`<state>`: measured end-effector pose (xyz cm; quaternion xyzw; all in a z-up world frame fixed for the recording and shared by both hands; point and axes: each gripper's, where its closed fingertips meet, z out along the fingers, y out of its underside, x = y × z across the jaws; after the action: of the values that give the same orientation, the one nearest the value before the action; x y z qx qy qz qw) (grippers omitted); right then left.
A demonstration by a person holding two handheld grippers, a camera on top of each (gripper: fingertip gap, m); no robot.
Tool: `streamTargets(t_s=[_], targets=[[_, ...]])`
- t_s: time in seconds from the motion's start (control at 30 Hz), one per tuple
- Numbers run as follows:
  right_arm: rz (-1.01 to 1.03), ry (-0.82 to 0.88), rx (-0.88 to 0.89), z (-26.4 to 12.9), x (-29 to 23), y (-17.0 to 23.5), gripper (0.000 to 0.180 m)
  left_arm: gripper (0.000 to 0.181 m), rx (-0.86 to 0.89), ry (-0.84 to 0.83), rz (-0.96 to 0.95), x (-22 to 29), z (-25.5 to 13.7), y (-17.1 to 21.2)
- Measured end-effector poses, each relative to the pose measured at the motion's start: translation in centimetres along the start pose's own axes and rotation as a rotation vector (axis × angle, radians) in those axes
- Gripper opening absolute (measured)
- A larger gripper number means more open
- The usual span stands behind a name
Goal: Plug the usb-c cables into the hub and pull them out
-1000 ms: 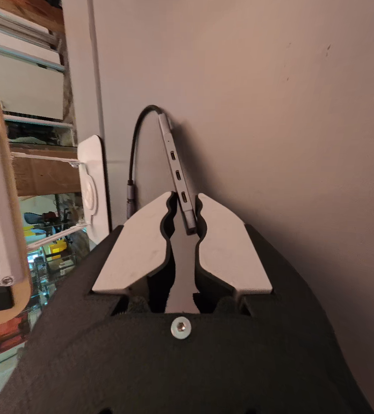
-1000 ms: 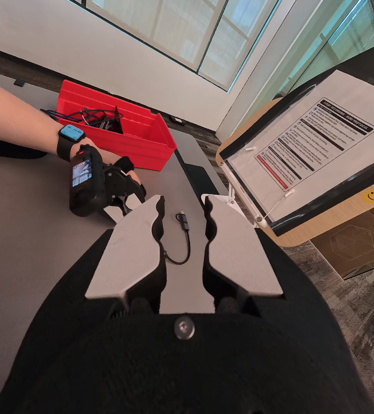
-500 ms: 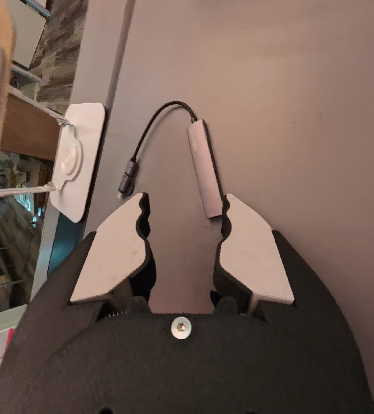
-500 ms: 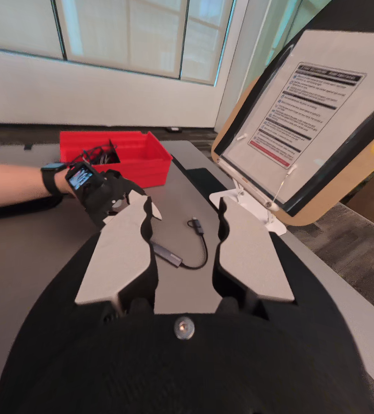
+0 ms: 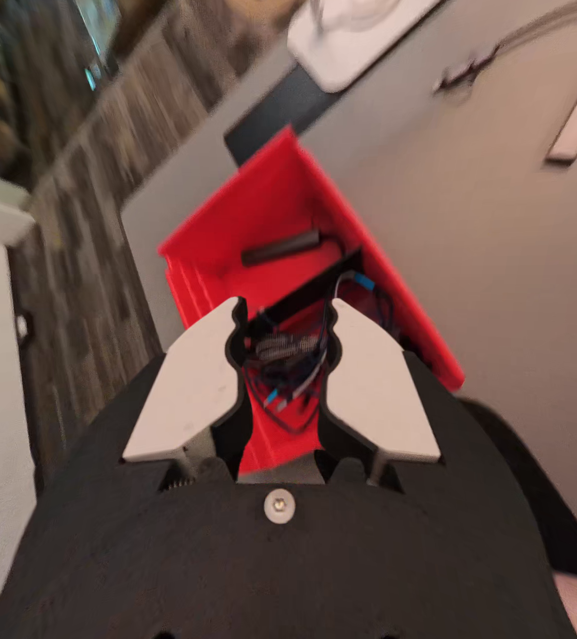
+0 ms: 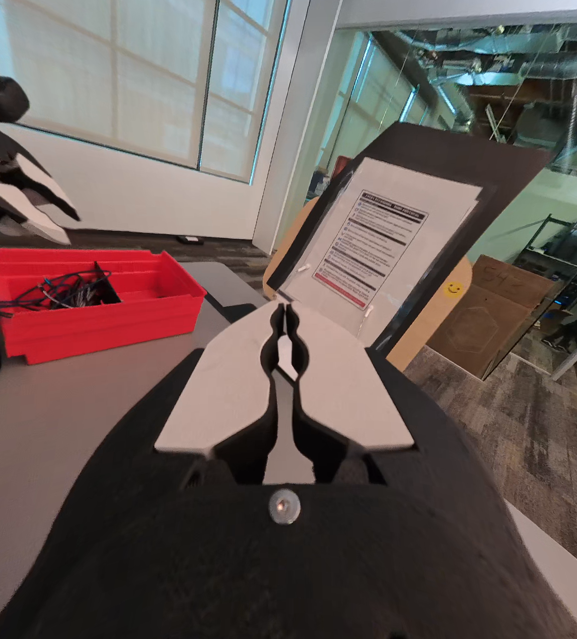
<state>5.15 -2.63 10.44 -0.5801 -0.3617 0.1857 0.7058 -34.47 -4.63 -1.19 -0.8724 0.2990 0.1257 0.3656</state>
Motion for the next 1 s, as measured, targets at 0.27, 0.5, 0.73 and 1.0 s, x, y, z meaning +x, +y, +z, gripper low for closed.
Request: streamTargets(t_s=[0.27,0.5,0.73,1.0], targets=[[-0.053,-0.017,-0.123,2.5,-1.5,2.8,0.004,0.048,-0.329,0.226,-0.325,-1.2,5.0,8.7],[-0.069,-0.023,-0.166,3.1,-2.0,3.7,0.005,0.041,-0.386,0.375,-0.495,0.1,9.5,8.6],[-0.072,-0.024,-0.167,2.8,-1.7,3.7,0.005,0.007,-0.514,0.378,-0.456,1.0,11.1,9.8],[-0.091,-0.014,-0.145,2.3,-1.5,3.0,0.004,0.003,-0.315,0.184,-0.417,-2.5,6.3,6.6]])
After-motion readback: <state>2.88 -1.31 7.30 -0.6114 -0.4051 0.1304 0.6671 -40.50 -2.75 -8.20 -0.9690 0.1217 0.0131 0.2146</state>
